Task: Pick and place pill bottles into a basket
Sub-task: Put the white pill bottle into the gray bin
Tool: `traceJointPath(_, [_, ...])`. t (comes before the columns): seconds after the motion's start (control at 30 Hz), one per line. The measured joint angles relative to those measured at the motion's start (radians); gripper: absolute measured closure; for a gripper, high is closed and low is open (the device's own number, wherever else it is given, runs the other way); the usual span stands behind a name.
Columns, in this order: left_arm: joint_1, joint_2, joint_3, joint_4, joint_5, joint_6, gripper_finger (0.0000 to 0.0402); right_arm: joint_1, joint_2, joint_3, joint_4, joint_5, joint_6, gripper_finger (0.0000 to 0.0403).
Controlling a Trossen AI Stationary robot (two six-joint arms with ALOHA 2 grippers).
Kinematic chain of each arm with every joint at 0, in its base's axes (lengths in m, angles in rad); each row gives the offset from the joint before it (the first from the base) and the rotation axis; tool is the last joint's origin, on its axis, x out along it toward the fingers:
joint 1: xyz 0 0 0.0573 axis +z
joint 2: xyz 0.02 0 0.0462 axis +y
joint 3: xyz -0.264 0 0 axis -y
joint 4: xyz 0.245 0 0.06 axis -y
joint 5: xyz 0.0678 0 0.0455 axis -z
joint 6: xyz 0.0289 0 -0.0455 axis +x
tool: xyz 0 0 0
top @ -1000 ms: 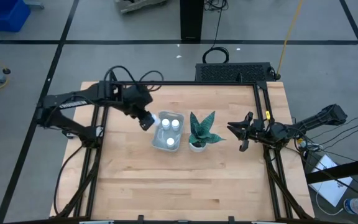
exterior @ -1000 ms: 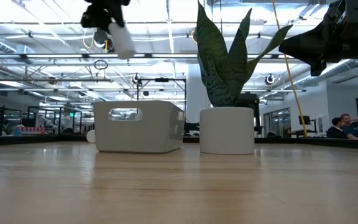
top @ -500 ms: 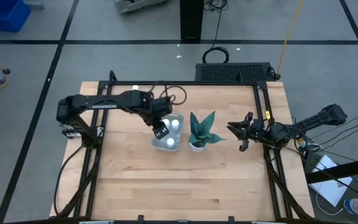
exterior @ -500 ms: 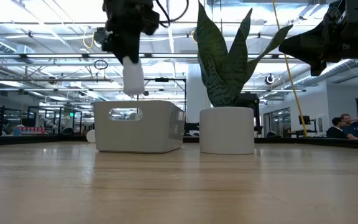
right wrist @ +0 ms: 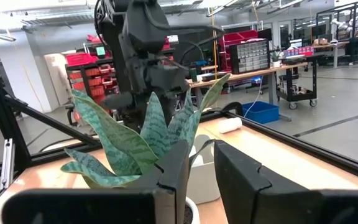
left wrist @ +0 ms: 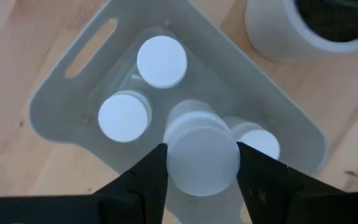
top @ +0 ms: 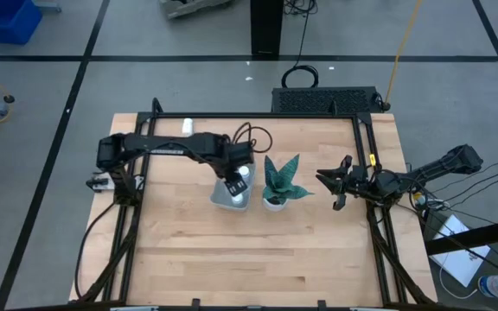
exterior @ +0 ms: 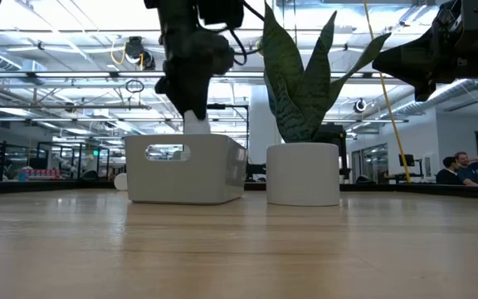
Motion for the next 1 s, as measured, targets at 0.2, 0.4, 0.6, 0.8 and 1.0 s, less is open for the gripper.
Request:
traceJointPath(0.2, [0.0, 0.059, 0.0, 0.019, -0.005, 0.003, 0.0237, 0.0, 0.0, 0.0, 0.0, 0.0, 0.0, 0.0332])
traceJointPath(0.4, [0.0, 0.098, 0.0, 0.08, 0.013, 0.003, 0.0222, 0.0, 0.0, 0.0, 0.0, 0.0, 0.0, 0.0332])
traceJointPath(0.6, [0.0, 0.139, 0.0, 0.096, 0.03, -0.01, 0.0237, 0.0, 0.0, 0.0, -0.007, 0.0, 0.0, 0.0332])
traceJointPath(0.8, [0.0, 0.145, -0.001, 0.114, 0.013, -0.011, 0.0228, 0.0, 0.0, 0.0, -0.007, 0.0, 0.0, 0.0332])
traceJointPath(1.0, [0.006, 0.146, -0.001, 0.118, 0.014, -0.009, 0.0194, 0.0, 0.0, 0.0, -0.007, 0.0, 0.0, 0.0332])
